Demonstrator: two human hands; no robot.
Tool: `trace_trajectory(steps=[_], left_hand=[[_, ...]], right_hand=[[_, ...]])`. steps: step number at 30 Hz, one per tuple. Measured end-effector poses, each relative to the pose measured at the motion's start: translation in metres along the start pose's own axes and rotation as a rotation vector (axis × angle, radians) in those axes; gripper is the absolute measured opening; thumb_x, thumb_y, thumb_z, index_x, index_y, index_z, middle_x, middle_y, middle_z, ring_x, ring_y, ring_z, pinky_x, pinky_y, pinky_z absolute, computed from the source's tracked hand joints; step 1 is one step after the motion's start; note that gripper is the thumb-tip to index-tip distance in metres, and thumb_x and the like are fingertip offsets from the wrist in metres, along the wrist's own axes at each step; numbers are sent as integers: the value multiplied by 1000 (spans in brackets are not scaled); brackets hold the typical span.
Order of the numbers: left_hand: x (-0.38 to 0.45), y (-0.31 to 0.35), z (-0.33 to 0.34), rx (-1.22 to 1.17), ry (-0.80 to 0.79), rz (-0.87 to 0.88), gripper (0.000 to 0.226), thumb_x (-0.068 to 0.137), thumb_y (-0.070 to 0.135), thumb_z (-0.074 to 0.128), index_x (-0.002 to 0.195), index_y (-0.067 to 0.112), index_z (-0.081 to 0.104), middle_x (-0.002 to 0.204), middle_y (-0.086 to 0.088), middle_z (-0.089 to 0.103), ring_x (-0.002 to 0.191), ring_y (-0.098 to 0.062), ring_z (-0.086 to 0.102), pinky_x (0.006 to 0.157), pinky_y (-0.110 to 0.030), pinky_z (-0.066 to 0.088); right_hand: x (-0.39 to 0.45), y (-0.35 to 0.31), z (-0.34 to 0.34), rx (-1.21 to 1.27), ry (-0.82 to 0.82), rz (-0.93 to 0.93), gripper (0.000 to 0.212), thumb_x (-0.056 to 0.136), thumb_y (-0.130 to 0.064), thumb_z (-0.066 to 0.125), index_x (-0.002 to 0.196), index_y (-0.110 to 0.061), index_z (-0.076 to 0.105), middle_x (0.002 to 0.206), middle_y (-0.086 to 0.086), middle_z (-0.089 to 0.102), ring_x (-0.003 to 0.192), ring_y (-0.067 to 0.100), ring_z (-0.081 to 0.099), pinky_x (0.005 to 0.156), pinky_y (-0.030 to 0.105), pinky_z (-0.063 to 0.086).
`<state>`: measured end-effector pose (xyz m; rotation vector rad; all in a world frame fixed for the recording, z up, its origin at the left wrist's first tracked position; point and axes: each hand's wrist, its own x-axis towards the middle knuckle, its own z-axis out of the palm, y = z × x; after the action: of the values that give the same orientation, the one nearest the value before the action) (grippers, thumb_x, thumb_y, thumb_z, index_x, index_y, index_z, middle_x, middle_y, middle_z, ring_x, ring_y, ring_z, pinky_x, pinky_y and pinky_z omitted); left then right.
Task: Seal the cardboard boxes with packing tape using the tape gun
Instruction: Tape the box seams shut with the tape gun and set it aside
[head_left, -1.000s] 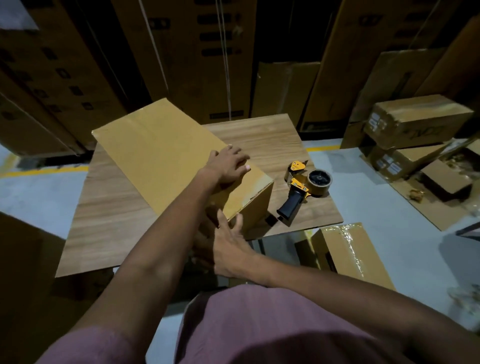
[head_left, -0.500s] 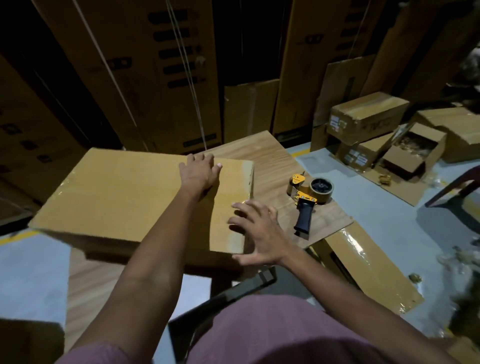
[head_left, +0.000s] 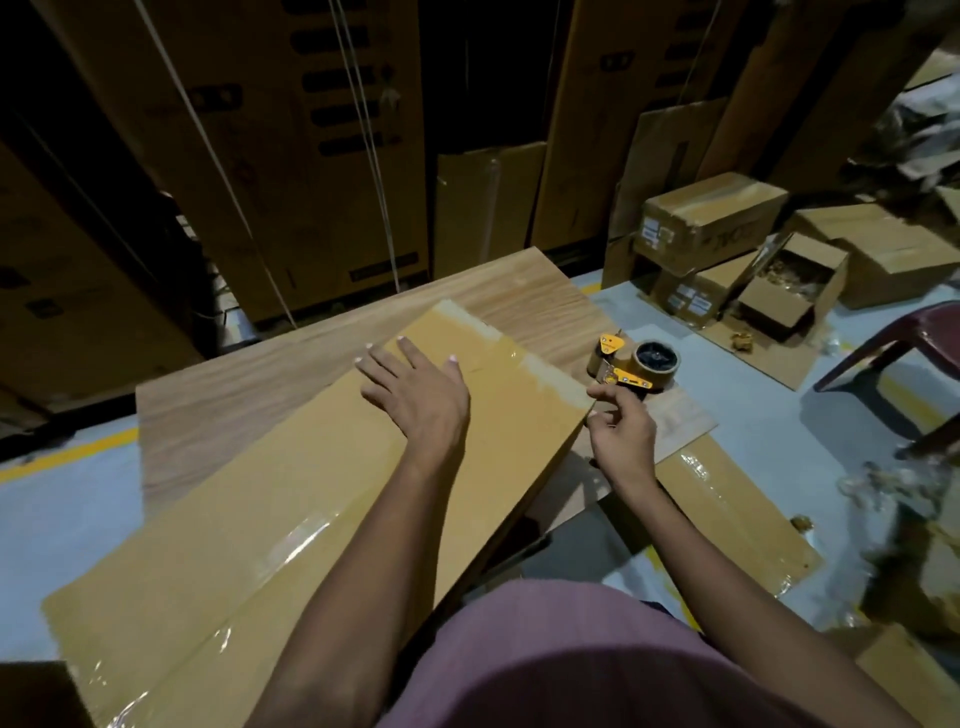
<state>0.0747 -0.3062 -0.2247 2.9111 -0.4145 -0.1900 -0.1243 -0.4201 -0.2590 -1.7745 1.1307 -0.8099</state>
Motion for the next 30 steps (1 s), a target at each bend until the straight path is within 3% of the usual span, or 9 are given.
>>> trace_trajectory(steps=[5, 8, 11, 15, 18, 20, 24, 28, 30], left_hand=[[-34, 27, 6, -127, -13, 248, 69, 104, 56, 30, 161, 18, 18, 169, -17, 4, 154, -41, 0, 119, -62, 10], [-61, 57, 18, -87, -64, 463, 66, 105, 54, 28, 160, 18, 20, 168, -18, 6, 155, -38, 4, 119, -60, 14], [-75, 87, 25, -20, -124, 495, 68, 106, 55, 23, 162, 17, 13, 166, -28, -2, 154, -42, -3, 121, -57, 9], [-75, 122, 26, 38, -156, 407, 70, 106, 56, 18, 162, 16, 11, 166, -28, -7, 154, -44, -8, 121, -58, 4], [-80, 147, 31, 73, -162, 384, 70, 105, 57, 24, 161, 17, 15, 168, -23, -1, 153, -47, -6, 121, -59, 5], [-88, 160, 36, 24, -104, 432, 64, 105, 53, 34, 158, 18, 27, 167, -21, 11, 154, -44, 5, 119, -57, 12], [-95, 167, 46, -551, -18, 579, 40, 100, 30, 58, 135, 12, 62, 138, -12, 62, 127, -28, 58, 104, -45, 46], [-99, 166, 41, -1016, 34, 319, 19, 98, 20, 63, 111, 13, 76, 97, 1, 78, 86, -7, 73, 78, -28, 57], [-96, 163, 33, -1130, 75, 152, 17, 101, 23, 60, 104, 16, 75, 86, 2, 77, 77, -9, 73, 67, -30, 56]], right_hand=[[36, -5, 1, 242, 118, 259, 25, 97, -3, 48, 99, -15, 70, 85, 8, 73, 66, 17, 64, 64, 33, 51], [51, 32, -3, 116, 138, 428, 19, 93, -13, 57, 108, -17, 66, 100, 5, 73, 87, 20, 65, 78, 33, 50], [63, 83, -14, -185, 13, 579, 37, 81, -33, 65, 112, -14, 60, 110, 10, 68, 105, 36, 64, 86, 39, 52], [82, 108, -27, -250, -214, 643, 48, 87, -43, 75, 112, -6, 58, 109, 16, 69, 101, 37, 67, 85, 44, 58], [111, 111, -26, 155, -274, 814, 40, 92, -30, 77, 118, -4, 63, 105, 19, 72, 82, 31, 70, 59, 37, 61], [127, 109, -25, 405, -356, 975, 39, 93, -31, 75, 122, -8, 63, 108, 15, 71, 83, 26, 69, 45, 31, 57], [151, 76, -41, 748, -444, 1058, 11, 84, -18, 70, 89, -14, 62, 75, 5, 63, 61, 18, 64, 48, 25, 54], [158, 56, -65, 1315, -635, 1235, 59, 43, 24, 81, 96, 8, 64, 82, 19, 69, 63, 29, 73, 51, 32, 61], [152, 49, -73, 1363, -837, 1265, 57, 42, 27, 81, 95, 10, 65, 82, 17, 70, 63, 26, 72, 51, 30, 60]])
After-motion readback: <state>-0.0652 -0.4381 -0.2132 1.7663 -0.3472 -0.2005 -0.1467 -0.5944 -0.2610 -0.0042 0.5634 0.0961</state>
